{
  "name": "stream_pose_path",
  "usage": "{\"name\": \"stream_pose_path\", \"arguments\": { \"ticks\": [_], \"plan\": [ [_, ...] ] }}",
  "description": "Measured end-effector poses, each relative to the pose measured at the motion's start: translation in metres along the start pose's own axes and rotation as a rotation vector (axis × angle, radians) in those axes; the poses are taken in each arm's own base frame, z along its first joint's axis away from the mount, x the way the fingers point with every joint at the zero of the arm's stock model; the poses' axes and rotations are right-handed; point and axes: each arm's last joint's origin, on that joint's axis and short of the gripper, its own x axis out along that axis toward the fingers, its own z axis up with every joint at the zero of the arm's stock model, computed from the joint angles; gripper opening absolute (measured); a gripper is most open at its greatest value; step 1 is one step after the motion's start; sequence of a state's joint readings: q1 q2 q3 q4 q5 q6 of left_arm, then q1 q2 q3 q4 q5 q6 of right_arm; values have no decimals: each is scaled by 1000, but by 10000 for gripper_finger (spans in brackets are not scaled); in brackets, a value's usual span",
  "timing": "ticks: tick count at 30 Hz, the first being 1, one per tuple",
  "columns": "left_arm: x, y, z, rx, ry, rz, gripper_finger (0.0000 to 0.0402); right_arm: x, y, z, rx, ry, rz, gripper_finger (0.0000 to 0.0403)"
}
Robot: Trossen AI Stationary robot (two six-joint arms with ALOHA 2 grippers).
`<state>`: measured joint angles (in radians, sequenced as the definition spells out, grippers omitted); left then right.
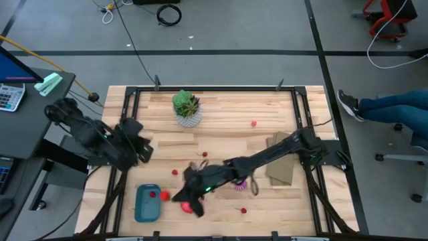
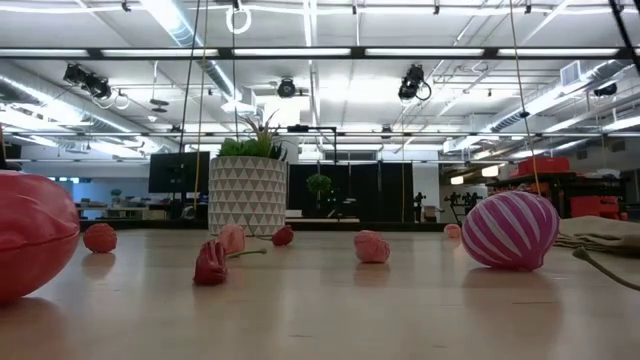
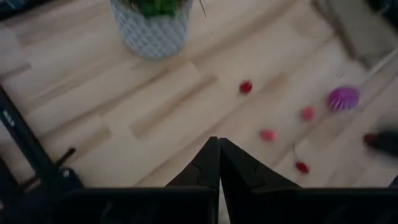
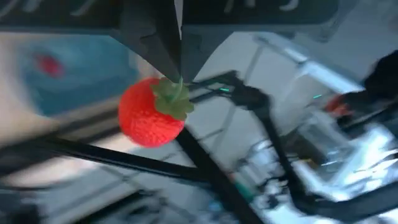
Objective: Pick and placing Produce into tupperware
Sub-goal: Put the strawberry into the bin
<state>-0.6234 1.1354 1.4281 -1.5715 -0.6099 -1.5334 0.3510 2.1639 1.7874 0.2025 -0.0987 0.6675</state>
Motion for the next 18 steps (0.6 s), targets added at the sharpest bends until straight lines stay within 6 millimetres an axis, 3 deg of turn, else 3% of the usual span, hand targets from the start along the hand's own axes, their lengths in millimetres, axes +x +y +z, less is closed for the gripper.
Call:
{"name": "stream_pose_path", "arguments": {
  "ticks": [3, 7, 14, 18],
  "plan": [
    [-5, 10, 8, -38, -36, -21, 23, 34, 3, 1, -43, 68, 12, 1],
    [-9, 18, 13, -62, -79, -30, 23, 67, -7, -9, -90, 149, -41, 2],
    [-8, 18, 15, -72, -88, -27, 10, 76, -67, -37, -51, 183, -238, 3],
    [-8, 17, 15, -72, -89, -27, 14, 75, -86, -28, -84, 155, -278, 4]
  ]
}}
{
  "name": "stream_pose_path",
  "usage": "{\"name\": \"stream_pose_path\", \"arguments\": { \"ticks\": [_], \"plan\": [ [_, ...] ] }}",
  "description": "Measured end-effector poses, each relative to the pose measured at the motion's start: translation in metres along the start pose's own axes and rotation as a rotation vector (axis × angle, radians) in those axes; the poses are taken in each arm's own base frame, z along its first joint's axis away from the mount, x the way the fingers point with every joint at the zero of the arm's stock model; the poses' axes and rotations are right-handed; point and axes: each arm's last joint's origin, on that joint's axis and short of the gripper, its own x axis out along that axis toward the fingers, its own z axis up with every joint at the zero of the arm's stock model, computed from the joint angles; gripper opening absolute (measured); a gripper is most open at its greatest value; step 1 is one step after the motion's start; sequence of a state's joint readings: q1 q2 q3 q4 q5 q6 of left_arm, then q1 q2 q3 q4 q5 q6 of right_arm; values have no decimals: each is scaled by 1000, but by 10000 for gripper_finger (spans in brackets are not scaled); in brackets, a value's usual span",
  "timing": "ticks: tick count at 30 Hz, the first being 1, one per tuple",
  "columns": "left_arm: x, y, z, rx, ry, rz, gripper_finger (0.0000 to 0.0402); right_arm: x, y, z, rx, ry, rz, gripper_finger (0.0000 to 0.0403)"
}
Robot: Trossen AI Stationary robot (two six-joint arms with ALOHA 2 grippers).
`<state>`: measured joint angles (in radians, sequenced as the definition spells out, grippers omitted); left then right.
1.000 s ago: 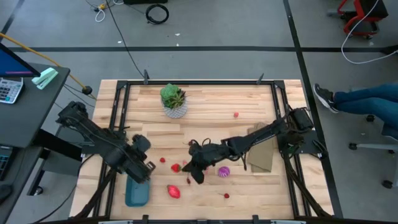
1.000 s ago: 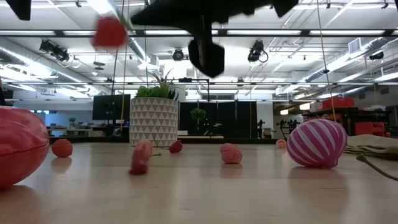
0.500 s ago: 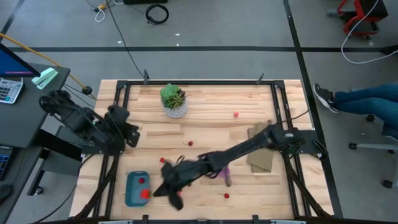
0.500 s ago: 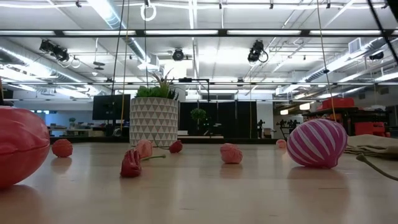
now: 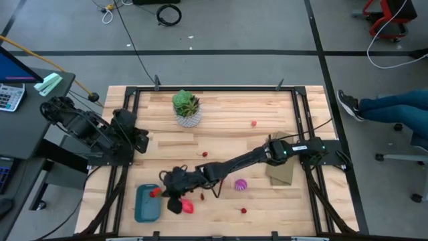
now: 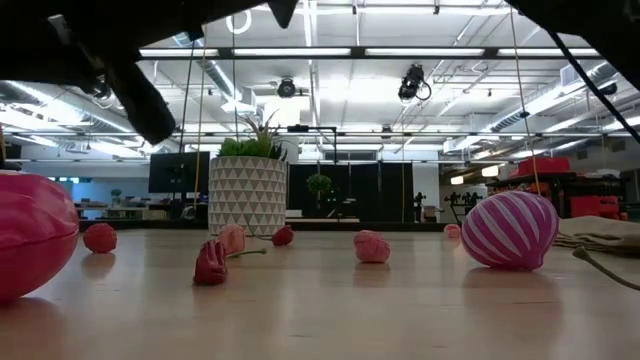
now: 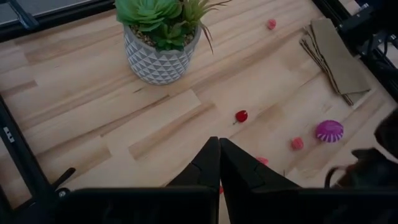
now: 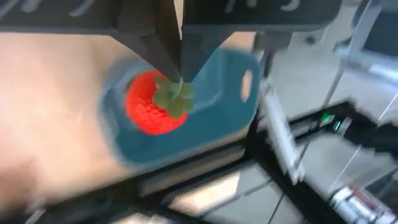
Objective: Pick and placing Produce into tupperware
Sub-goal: Put the strawberry into the bin
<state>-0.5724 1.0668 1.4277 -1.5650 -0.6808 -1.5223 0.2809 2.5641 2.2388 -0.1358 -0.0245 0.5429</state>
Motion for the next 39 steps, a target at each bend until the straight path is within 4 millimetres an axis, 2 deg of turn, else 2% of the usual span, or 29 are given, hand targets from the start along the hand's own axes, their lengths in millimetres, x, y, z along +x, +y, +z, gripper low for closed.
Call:
{"name": "stream_pose_path", "arguments": {
  "ticks": [4, 8, 19, 26, 30, 39],
  "plan": [
    [0, 0, 0, -1, -1, -1, 22, -3, -11, 14, -1, -39, -23, 4],
    [0, 0, 0, -2, -13, -1, 22, -4, -18, 19, 30, -18, 15, 4],
    [0, 0, 1, -2, -42, 0, 13, 2, 1, 0, -6, 22, 62, 4],
    [0, -1, 1, -4, -43, -2, 22, 2, -6, 10, -20, -54, 39, 4],
    [0, -1, 1, -7, -44, -6, 16, 2, -14, 11, 6, -19, 46, 4],
    [0, -1, 1, -9, -45, -7, 20, 2, -10, 7, 4, 6, 67, 13]
  ]
}}
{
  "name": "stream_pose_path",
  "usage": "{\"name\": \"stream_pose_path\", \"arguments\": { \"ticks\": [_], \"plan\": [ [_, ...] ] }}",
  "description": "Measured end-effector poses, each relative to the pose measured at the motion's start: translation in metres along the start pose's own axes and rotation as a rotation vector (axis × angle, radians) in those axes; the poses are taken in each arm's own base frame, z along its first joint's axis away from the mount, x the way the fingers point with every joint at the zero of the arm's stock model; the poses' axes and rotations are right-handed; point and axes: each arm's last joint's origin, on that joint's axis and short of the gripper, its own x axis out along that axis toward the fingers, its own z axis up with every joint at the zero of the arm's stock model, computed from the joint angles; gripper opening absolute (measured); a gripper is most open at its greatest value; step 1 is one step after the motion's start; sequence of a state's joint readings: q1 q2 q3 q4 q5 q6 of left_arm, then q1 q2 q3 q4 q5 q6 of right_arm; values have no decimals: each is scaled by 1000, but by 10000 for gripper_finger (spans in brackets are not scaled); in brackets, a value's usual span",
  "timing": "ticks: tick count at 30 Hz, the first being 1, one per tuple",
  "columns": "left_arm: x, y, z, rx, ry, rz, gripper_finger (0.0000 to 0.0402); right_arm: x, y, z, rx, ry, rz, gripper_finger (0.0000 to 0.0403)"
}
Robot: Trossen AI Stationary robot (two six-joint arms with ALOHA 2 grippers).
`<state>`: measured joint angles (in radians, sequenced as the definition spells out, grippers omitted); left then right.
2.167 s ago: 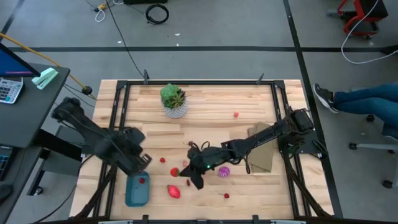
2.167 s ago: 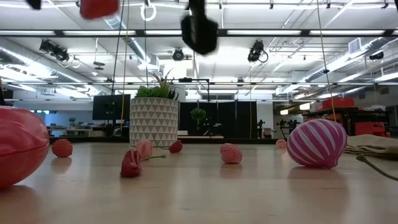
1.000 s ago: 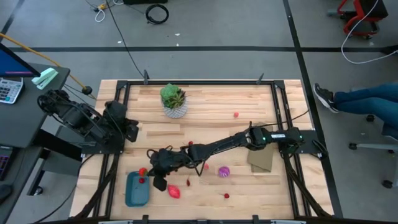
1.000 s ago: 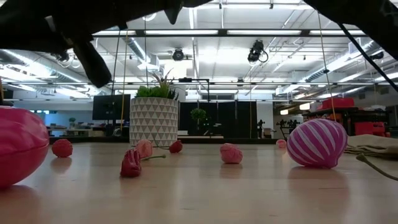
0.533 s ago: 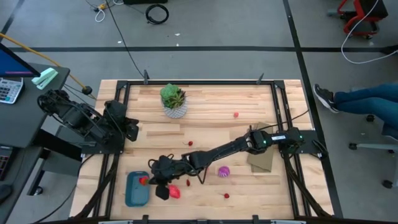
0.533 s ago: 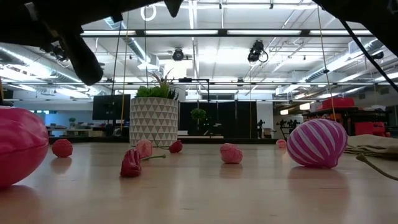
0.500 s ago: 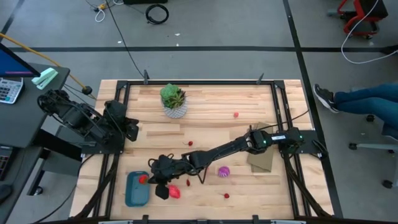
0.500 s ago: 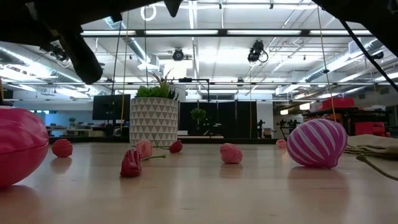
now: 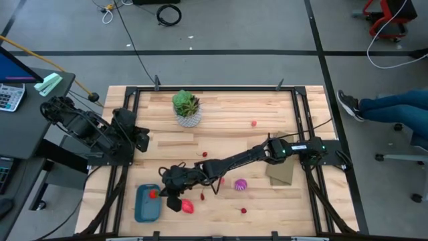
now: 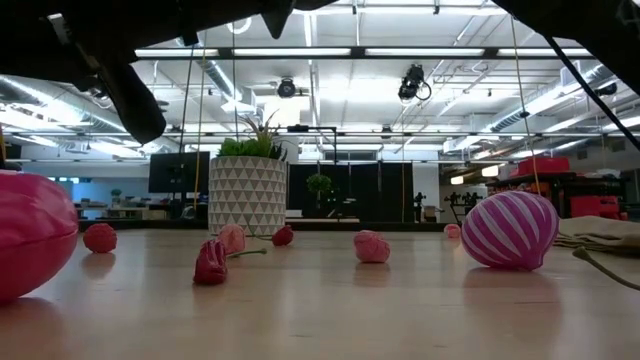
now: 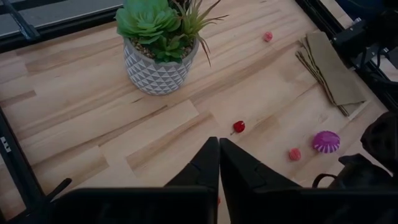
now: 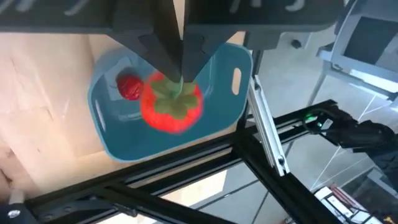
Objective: Pick and placing Produce into tupperware
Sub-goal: Put the strawberry into the bin
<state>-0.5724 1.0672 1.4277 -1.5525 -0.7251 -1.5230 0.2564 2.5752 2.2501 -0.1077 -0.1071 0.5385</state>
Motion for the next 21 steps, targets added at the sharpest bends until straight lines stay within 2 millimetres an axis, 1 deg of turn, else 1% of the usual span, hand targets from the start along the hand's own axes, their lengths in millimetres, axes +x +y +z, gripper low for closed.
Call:
{"name": "stream_pose_path", "arguments": {
  "ticks": [3, 5, 7, 11, 15, 21],
  "plan": [
    [0, 0, 0, -1, 0, -1, 22, 0, 0, 0, 10, 3, -2, 20],
    [0, -1, 0, -6, 0, -7, 21, 1, -3, -4, 13, 12, -8, 22],
    [0, -1, 0, -10, 0, -11, 18, 2, -5, -8, 14, 19, -12, 22],
    [0, -1, 0, -11, -1, -12, 12, 2, -5, -8, 35, 9, -7, 22],
    [0, -2, 0, -16, -1, -17, 15, 4, -9, -13, 38, 29, -20, 24],
    [0, -2, 0, -15, -1, -17, 24, 3, -9, -8, 36, -3, -5, 24]
  ]
}}
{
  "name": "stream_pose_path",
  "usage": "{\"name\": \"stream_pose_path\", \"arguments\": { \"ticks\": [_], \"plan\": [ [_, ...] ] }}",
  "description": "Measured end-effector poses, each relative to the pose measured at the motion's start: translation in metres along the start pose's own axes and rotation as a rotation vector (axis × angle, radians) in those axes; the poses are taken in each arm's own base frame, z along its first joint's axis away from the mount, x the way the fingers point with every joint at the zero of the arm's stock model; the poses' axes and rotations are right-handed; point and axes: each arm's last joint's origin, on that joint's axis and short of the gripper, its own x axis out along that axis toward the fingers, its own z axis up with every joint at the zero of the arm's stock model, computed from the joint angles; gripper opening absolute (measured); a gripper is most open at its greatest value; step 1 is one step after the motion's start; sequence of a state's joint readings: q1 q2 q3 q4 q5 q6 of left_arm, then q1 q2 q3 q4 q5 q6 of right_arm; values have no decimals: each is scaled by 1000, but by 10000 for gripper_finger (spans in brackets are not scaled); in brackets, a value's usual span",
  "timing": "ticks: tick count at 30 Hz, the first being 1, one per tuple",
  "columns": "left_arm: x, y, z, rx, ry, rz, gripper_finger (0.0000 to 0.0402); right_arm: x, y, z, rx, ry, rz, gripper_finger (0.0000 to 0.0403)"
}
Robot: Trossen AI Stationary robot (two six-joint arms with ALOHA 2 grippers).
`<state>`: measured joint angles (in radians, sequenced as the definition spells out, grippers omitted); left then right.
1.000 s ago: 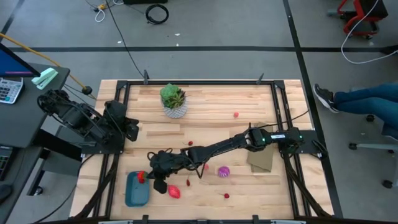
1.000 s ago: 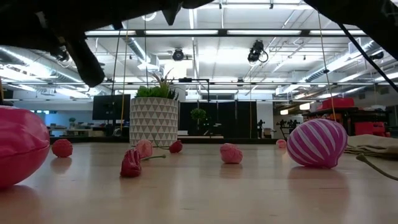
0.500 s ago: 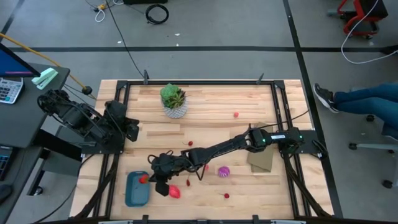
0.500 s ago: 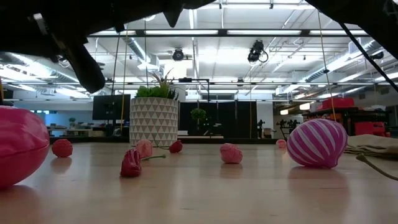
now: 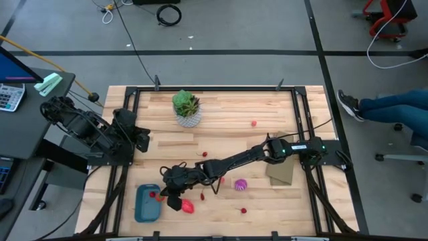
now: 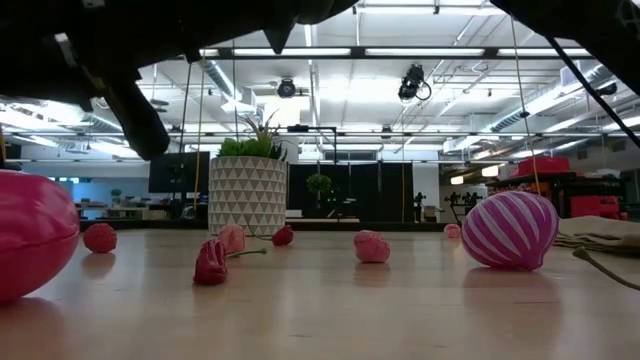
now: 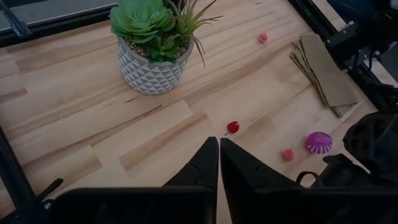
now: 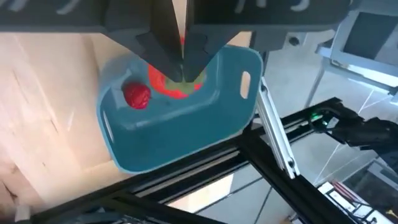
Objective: Pick and placing Produce into tupperware
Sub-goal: Put the strawberry into the bin, then adjust the bin
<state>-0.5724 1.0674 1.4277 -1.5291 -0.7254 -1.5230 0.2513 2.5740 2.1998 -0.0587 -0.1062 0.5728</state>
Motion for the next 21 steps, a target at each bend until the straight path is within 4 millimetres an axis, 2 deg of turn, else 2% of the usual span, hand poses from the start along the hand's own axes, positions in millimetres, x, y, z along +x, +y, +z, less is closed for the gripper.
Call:
{"name": "stream_pose_path", "arguments": {
  "ticks": [9, 16, 21],
  "plan": [
    [0, 0, 0, 0, 0, 0, 15, -1, -5, 8, 2, -47, 14, 25],
    [0, 0, 0, 0, 0, 0, 19, -3, -5, 22, -8, -140, 85, 27],
    [0, 0, 0, 0, 0, 0, 24, -3, -8, 21, -1, -109, 104, 62]
  ]
}}
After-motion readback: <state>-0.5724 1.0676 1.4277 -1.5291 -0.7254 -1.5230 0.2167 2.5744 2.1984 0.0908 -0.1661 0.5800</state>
